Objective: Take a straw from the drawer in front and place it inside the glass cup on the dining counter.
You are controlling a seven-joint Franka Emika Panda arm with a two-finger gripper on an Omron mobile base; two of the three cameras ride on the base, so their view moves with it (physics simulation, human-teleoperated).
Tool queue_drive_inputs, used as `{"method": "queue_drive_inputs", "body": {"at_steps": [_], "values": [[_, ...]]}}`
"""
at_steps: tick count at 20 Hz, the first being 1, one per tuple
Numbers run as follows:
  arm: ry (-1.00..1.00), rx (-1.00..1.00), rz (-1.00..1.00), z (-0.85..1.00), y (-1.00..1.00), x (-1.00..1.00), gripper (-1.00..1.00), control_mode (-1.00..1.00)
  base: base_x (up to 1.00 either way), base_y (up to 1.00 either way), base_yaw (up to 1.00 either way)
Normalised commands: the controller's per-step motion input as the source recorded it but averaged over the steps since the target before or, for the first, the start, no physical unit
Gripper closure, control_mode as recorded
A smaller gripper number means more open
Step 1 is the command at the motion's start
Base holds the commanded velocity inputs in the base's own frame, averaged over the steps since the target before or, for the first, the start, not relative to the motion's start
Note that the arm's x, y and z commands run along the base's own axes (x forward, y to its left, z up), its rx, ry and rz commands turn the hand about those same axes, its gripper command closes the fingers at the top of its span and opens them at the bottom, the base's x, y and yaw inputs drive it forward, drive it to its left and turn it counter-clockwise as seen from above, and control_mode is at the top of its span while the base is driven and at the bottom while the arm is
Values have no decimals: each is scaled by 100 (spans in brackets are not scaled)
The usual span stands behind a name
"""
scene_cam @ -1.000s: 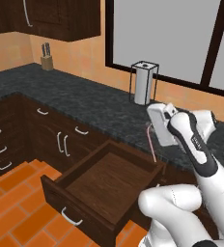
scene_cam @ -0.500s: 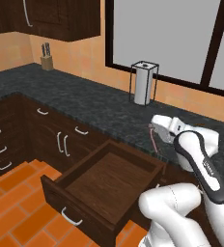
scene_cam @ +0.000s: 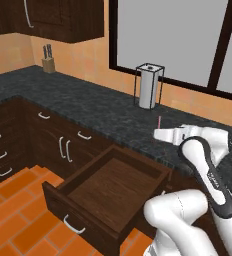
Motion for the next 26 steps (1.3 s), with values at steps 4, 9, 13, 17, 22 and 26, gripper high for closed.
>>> {"method": "queue_drive_inputs", "body": {"at_steps": [4, 9, 13, 17, 22, 26], "values": [[-6, -42, -9, -4, 53, 0, 100, -100, 0, 0, 0], [0, -27, -5, -9, 31, 0, 100, -100, 0, 0, 0], [0, -18, -2, -13, 19, 0, 100, 100, 0, 3, 0], [0, 0, 0, 0, 0, 0, 100, 100, -8, 1, 0], [0, 0, 0, 0, 0, 0, 100, 100, -41, -14, -1], [0, 0, 0, 0, 0, 0, 100, 100, -65, -3, 0]]}}
